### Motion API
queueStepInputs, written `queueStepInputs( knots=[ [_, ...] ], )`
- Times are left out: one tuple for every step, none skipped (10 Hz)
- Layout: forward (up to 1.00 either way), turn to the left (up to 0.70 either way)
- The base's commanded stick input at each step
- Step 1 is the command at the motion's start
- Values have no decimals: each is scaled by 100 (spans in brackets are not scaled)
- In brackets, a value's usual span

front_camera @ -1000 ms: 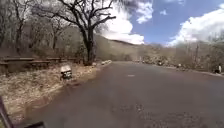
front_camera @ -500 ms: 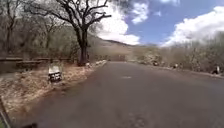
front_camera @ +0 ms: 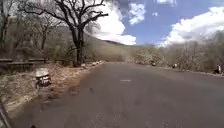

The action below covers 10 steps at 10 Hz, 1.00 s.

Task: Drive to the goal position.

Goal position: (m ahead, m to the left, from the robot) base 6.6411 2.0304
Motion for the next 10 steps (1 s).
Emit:
queueStepInputs(
  knots=[
    [70,0],
    [70,0],
    [70,0],
    [70,0],
    [70,0],
    [70,0],
    [70,0],
    [70,0],
    [70,0],
    [70,0]
  ],
)
